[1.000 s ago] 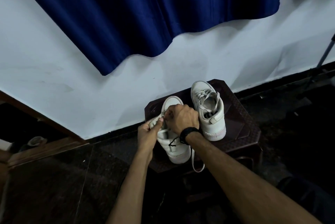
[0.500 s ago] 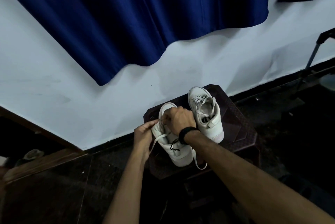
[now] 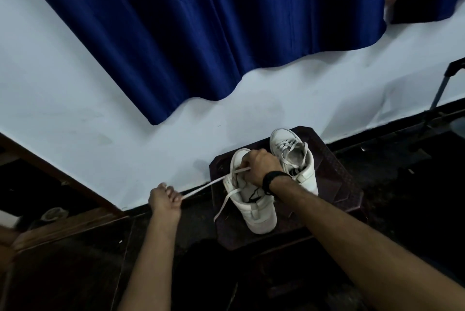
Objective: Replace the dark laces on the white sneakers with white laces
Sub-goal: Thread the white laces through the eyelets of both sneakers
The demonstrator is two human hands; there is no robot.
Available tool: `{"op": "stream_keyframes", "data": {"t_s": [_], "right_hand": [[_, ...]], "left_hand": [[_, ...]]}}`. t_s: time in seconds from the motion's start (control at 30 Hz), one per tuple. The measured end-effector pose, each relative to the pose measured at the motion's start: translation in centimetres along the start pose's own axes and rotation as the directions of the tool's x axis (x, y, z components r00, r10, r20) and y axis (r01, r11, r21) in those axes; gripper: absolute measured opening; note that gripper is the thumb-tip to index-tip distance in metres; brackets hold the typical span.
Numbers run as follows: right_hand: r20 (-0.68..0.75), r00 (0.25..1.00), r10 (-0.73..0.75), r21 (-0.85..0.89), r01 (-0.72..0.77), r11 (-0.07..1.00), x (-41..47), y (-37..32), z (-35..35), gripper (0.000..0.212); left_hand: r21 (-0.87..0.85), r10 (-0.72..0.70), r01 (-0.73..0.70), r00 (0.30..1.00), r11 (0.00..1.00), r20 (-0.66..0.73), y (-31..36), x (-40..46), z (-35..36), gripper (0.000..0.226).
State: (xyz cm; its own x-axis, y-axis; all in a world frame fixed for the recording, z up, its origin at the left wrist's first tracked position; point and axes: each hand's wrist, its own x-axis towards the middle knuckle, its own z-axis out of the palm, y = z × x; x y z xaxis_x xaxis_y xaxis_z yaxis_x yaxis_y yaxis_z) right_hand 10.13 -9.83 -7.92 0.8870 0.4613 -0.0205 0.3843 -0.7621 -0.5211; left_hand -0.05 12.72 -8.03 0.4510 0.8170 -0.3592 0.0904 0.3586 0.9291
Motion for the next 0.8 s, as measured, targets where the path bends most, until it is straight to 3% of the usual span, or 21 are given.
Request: {"op": "stream_keyframes", "data": {"t_s": [0.03, 0.07, 0.1, 0.17, 0.2, 0.27, 0.43, 0.5, 0.57, 0.63, 0.7, 0.73, 0.8], "right_hand": [[-0.004, 1.0, -0.002, 0.019, 0.002, 1.0, 0.0, 0.1, 0.1, 0.027], [-0.006, 1.0, -0.008, 0.037, 0.008, 0.999, -0.1, 0.1, 0.3, 0.026], [-0.005, 1.0, -0.01, 0.048, 0.01, 0.999, 0.0, 0.0, 0.6, 0.025], [-0.013, 1.0, -0.006, 0.051, 0.007, 0.999, 0.0, -0.1, 0.9, 0.023], [-0.027, 1.0, 0.0, 0.052, 0.002, 0.999, 0.0, -0.2, 1.1, 0.022], [-0.052, 0.999, 0.01, 0.055, -0.007, 0.998, 0.0, -0.3, 1.3, 0.022], [-0.047, 0.999, 0.004, 0.023, -0.002, 1.0, 0.1, 0.0, 1.5, 0.023], [-0.039, 0.999, 0.003, 0.013, -0.002, 1.0, 0.1, 0.0, 1.4, 0.024], [-0.014, 1.0, -0.005, -0.006, 0.005, 1.0, 0.1, 0.0, 1.2, 0.025], [0.017, 1.0, -0.01, -0.015, 0.011, 1.0, 0.4, 0.1, 0.9, 0.026], [0.01, 1.0, -0.012, 0.005, 0.012, 1.0, 0.6, 0.4, 0.4, 0.021], [-0.012, 1.0, -0.013, 0.018, 0.013, 1.0, 0.6, 0.5, 0.1, 0.02], [-0.064, 0.998, -0.021, 0.038, 0.023, 0.999, 0.4, 0.5, -0.6, 0.02]], "left_hand": [[0.203, 0.06, -0.048, 0.997, 0.978, -0.051, -0.3, 0.3, -0.5, 0.026], [0.433, 0.147, -0.115, 0.988, 0.894, -0.041, -0.9, 0.5, -1.0, 0.022], [0.632, 0.245, -0.21, 0.969, 0.746, 0.032, -1.5, 0.3, -1.3, 0.018], [0.759, 0.375, -0.47, 0.871, 0.451, 0.317, -2.6, -0.6, -0.4, 0.02], [0.697, 0.368, -0.577, 0.814, 0.426, 0.449, -2.9, -1.3, 0.8, 0.021], [0.595, 0.268, -0.645, 0.753, 0.48, 0.601, -3.4, -3.0, 3.5, 0.024], [0.57, 0.152, -0.619, 0.738, 0.541, 0.658, -4.7, -3.8, 6.0, 0.017], [0.608, 0.214, -0.648, 0.745, 0.458, 0.632, -4.4, -4.0, 5.4, 0.018], [0.688, 0.338, -0.608, 0.794, 0.397, 0.506, -3.5, -4.4, 4.3, 0.019], [0.783, 0.418, -0.428, 0.877, 0.451, 0.238, -2.4, -3.7, 2.1, 0.019], [0.849, 0.364, -0.159, 0.93, 0.503, -0.041, -1.5, -2.6, -1.0, 0.029], [0.867, 0.319, -0.046, 0.939, 0.496, -0.133, -1.4, -2.1, -2.7, 0.034], [0.932, 0.291, 0.054, 0.942, 0.358, -0.166, -1.8, -1.9, -5.1, 0.039]]}}
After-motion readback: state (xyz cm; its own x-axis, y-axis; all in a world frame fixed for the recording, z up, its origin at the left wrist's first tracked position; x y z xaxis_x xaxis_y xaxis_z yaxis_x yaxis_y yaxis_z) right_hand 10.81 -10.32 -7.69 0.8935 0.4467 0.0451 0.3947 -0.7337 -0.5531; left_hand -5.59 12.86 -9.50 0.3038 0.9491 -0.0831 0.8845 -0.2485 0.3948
